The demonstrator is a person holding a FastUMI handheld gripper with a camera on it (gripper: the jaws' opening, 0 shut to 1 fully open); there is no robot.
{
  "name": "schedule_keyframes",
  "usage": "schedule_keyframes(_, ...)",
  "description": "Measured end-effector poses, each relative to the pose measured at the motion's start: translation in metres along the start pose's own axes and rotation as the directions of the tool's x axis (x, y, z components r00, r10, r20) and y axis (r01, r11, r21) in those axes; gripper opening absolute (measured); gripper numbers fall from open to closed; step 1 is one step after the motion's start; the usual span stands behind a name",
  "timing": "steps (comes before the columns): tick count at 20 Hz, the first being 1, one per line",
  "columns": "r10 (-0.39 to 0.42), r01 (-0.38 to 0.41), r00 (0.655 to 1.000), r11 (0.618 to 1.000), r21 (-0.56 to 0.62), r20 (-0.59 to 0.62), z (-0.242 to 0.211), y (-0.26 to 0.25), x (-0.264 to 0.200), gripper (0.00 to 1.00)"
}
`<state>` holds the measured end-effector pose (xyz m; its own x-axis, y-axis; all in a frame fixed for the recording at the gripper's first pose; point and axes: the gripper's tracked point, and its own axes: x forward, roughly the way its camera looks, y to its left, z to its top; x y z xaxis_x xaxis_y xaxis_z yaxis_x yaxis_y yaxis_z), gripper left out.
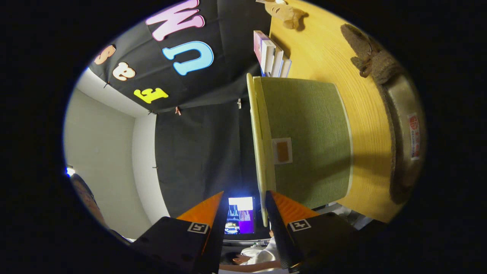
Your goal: Open the storage box then place both shoes into the box .Put the left shoe in first, then the right shoe, with the right side of both shoes facing outward in a uniform manner.
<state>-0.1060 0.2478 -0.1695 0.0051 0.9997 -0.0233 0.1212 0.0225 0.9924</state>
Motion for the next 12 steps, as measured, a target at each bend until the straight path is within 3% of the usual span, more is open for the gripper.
schedule_keyframes(1,-0.004,0.004,1.000,1.000,0.006,-0.014,-0.004,0.002,0.004,0.61)
schedule_keyframes(2,-0.020,0.020,1.000,1.000,-0.003,-0.017,-0.004,0.000,0.007,0.61)
schedule_keyframes(4,-0.120,0.121,0.993,0.992,-0.035,0.012,0.002,-0.019,0.018,0.38)
schedule_keyframes(5,-0.142,0.142,0.990,0.990,-0.025,0.008,0.004,-0.024,0.019,0.18)
schedule_keyframes(7,-0.145,0.145,0.989,0.989,0.003,0.001,0.003,-0.018,0.023,0.14)
schedule_keyframes(9,-0.175,0.175,0.984,0.983,-0.046,0.017,0.004,-0.016,0.023,0.05)
schedule_keyframes(12,-0.185,0.186,0.982,0.982,-0.042,0.022,0.005,0.003,0.024,0.05)
